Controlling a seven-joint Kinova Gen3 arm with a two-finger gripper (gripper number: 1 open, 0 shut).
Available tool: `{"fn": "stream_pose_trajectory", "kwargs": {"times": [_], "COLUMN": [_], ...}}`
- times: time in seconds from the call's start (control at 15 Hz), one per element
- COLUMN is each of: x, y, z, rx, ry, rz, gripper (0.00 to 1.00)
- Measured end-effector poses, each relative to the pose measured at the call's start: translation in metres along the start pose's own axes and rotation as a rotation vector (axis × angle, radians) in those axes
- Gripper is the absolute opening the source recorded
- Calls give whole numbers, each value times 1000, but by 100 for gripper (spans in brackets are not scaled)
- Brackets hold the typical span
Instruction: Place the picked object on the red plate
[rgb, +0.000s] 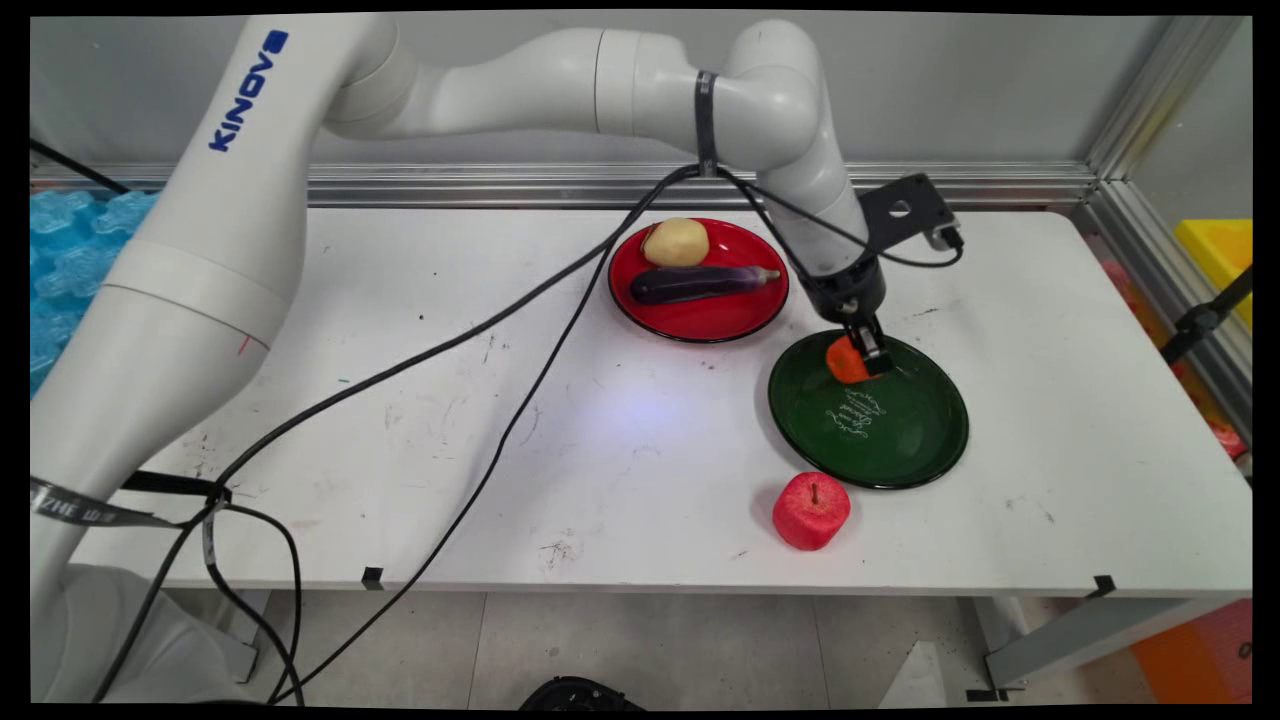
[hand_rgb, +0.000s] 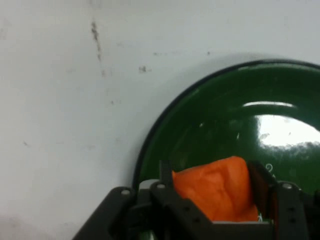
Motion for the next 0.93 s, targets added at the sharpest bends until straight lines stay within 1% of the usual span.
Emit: {"fn": "stream_pose_trajectory", "kwargs": {"times": [0.2,0.4,0.73,0.93], "x": [9,10,-8,-26], "y": [-9,-22,-49,-65], "z": [-15,-32,-57,-70], "rx": [6,22,44,51], "ry": [2,-8,-48,-78], "rz": [12,19,27,30], "gripper": [0,0,0,0]}}
